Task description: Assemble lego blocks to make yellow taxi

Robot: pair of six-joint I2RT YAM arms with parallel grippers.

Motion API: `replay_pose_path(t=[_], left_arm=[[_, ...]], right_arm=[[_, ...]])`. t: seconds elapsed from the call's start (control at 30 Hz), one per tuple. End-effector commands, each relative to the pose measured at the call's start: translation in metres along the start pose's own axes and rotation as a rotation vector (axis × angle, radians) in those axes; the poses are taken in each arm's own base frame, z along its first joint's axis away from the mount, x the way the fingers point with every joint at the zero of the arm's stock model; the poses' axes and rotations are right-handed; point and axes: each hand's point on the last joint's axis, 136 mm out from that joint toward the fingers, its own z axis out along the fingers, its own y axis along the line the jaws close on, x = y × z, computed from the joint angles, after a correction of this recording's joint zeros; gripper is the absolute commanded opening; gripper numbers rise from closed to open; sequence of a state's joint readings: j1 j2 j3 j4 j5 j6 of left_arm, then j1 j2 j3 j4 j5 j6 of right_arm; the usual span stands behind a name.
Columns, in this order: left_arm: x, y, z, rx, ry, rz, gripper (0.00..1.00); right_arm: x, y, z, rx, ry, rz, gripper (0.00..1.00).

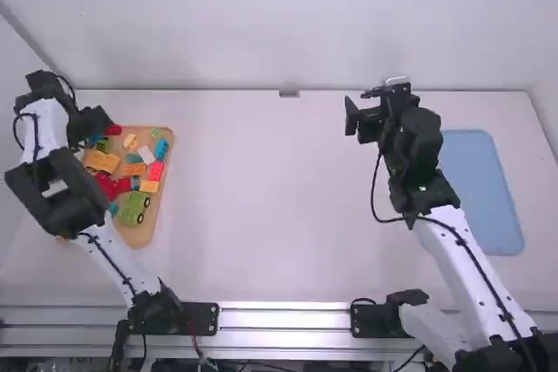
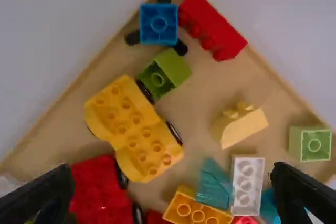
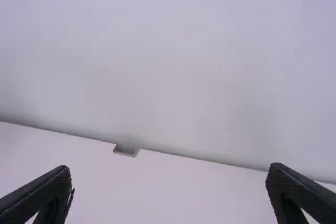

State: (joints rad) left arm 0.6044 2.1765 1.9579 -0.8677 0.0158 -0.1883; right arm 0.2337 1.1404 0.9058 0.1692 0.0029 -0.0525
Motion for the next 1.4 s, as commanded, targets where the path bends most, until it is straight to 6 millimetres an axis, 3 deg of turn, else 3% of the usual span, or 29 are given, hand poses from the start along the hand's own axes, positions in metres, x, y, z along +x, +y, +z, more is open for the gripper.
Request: replay_pose_path(t=[0.0,0.33,0.47,0.67,0.83,1.0,1.2,1.37], left_arm=[[0.001,-0.002,0.009,-0.015,0.016,-0.108,0.99],[0.021,0.006,0.045,-0.028,0.047,-0.147,0.99],[0.032,0.018,0.048,-0.090,0.067,-0.302,1.00],[0.045,0.021,0.056,-0.101,0.101,-0.320,0.93],[0.049,0.019,0.067,-0.093,0.086,-0.335,0.83],[0.053,0.020,0.074,-0.091,0.080,-0.335,0.81],[0.052,0.021,0.077,-0.091,0.069,-0.343,0.84],[0.055,0.023,0.087,-0.090,0.046,-0.343,0.85]], right_arm=[[-0.020,0.006,-0.001,-0.014,-0.041,0.000,0.98],[-0.021,0.007,-0.002,0.074,-0.038,-0.015,0.99],[-0.021,0.009,-0.002,0.067,-0.038,-0.015,0.98],[-0.021,0.010,-0.002,0.066,-0.038,-0.015,0.98],[-0.019,0.010,0.000,0.066,-0.033,-0.016,0.99],[-0.008,0.005,0.009,0.078,-0.004,-0.017,0.99],[0.009,-0.004,0.021,0.098,0.043,-0.016,0.99],[0.012,0.003,0.023,0.082,0.050,-0.020,0.99]])
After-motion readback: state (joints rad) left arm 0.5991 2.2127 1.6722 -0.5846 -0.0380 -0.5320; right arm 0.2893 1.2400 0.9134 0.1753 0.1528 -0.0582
